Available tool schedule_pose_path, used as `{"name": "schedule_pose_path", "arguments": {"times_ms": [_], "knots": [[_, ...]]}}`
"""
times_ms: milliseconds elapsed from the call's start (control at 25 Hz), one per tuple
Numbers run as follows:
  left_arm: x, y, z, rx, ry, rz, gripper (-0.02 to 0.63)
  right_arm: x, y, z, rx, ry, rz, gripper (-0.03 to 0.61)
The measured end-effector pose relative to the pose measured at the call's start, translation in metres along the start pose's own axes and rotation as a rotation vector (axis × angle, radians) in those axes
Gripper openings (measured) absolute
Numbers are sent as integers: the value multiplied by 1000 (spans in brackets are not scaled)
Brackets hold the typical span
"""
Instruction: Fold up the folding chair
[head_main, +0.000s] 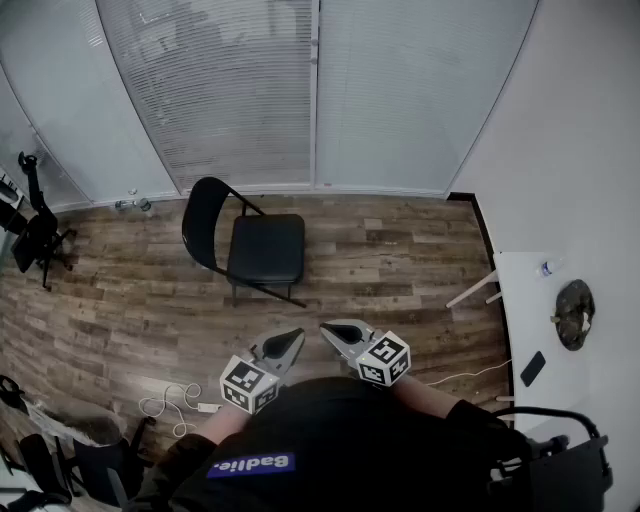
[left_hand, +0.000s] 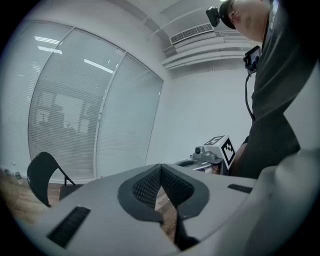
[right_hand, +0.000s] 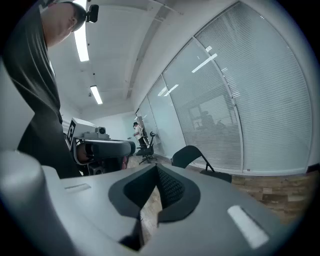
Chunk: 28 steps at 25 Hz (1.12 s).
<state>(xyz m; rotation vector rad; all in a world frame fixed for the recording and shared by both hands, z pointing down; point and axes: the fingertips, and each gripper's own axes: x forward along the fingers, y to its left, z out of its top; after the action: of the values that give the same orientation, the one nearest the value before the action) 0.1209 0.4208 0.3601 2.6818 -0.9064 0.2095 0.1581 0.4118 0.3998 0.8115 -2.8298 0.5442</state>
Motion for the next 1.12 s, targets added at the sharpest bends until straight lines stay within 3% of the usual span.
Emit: {"name": "schedule_pose_path", "arguments": {"times_ms": [760,1120], "knots": [[5,5,0,-6,5,16,5,2,-8,0,21,-9,19,2],[33,-11,6,8,-11,80,5,-23,-37,3,8,-17,55,2]]}}
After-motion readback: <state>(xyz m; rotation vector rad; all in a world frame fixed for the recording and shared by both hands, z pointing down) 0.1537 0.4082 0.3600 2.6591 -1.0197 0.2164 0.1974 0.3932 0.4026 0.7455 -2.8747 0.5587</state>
